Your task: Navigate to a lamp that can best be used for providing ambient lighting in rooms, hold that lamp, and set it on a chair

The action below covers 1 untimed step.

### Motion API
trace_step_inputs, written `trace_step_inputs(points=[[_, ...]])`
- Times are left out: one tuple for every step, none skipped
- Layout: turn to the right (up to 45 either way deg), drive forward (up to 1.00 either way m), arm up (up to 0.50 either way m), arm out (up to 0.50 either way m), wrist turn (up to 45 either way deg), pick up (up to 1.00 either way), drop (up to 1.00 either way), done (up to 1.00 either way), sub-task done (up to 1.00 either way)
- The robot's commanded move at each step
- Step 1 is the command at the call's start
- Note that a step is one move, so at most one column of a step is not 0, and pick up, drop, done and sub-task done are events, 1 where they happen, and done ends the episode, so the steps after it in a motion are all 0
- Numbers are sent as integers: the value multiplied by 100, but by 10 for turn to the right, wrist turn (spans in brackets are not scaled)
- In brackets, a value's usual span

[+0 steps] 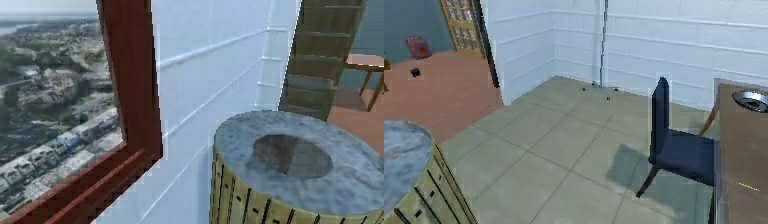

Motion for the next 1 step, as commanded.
trace_step_inputs(points=[[450, 0, 0, 0, 0, 0, 0, 0, 0]])
